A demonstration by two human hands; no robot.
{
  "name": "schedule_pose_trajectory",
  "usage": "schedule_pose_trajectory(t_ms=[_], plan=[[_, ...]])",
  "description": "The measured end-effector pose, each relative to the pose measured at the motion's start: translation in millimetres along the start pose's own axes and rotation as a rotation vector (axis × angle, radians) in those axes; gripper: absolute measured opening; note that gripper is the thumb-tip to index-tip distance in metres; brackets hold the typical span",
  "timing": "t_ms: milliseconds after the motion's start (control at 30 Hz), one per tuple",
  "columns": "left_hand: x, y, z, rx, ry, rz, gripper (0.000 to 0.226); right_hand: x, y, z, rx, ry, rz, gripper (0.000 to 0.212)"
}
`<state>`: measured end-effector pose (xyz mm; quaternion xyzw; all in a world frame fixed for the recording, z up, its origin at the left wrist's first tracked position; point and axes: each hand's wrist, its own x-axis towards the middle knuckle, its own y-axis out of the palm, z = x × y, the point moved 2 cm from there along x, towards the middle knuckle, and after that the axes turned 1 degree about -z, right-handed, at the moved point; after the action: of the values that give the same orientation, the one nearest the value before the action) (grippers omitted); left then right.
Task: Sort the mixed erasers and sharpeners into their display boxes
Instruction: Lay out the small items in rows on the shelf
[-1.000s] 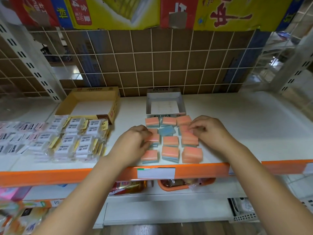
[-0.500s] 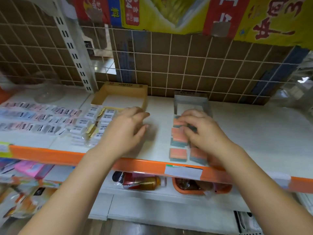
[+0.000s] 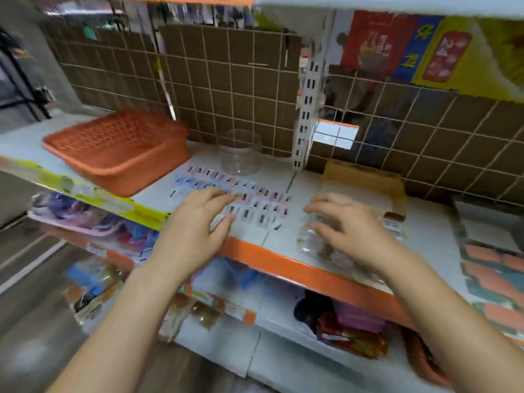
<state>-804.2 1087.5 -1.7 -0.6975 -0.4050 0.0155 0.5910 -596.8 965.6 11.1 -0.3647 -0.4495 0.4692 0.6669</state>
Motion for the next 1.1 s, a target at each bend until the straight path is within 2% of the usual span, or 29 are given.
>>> schedule_pose_trajectory(t_ms=[200,600,767,867,967,1100], plan=[[-3.2,-31.3,93.0,0.044,-0.036,-0.020,0.047,59.2,40.5,51.2,-0.013,-0.021,0.033,0.028],[24.5,-66.3,219.4,0.130,-0.163,-0.078,0.049,208.1,104.4,114.7,0.043,-0.181,0.056,0.027],[42.8,-77.7,276.7,0.176,-0.263,0.001,0.052,266.4,126.0,137.0,0.107,-0.222,0.072,0.041],[48.3,-76.6,306.5,0.201,-0.229,0.168,0.053,294.4,148.1,141.0,-0.014,-0.203,0.225,0.049],[47.1,-74.4,330.5,0.197,-0.187,0.275,0.040,318.4,162.7,145.3,-0.130,-0.207,0.253,0.036],[45.5,-87.6,356.3,0.195,-0.167,0.228,0.031,342.5,174.3,166.9,0.002,-0.194,0.237,0.027]])
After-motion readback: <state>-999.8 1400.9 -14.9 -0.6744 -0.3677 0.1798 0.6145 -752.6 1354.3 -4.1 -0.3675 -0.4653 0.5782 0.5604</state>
